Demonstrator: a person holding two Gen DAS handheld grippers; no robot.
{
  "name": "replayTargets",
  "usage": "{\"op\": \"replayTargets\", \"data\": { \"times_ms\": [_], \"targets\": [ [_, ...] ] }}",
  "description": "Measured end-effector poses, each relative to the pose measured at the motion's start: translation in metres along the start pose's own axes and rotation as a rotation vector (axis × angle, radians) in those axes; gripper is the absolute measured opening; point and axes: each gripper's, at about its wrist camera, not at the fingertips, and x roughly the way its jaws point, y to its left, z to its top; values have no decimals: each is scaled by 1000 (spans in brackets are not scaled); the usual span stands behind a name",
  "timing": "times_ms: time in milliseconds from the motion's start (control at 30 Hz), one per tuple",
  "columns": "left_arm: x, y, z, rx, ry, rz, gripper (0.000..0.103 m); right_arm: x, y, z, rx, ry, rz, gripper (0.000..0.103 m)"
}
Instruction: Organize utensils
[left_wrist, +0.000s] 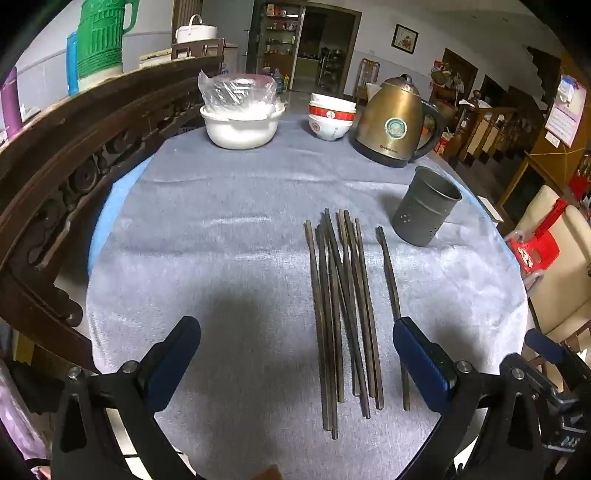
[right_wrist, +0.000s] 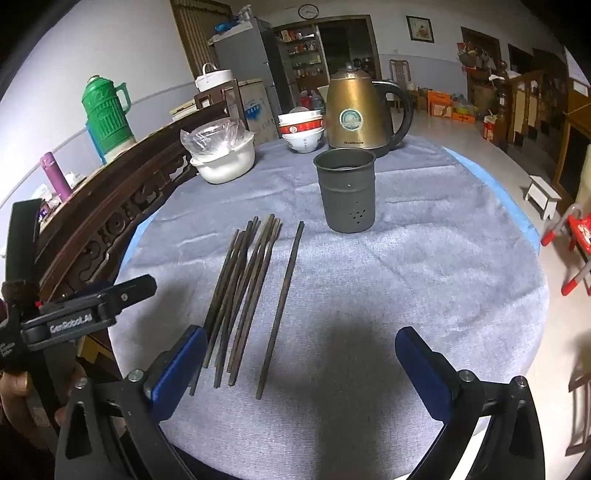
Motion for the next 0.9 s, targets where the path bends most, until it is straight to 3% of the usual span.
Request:
{"op": "replayTargets", "data": {
  "times_ms": [367, 633, 900],
  "targets": [
    [7, 2, -6, 2, 22, 5, 103, 7, 1, -4, 19, 19, 29, 103],
    [29, 5, -1, -3, 67, 12, 103, 36, -11, 0, 55, 89, 37, 103],
    [35, 8, 7, -15, 69, 2, 103, 52, -14, 14, 62, 76, 58, 103]
  ]
}}
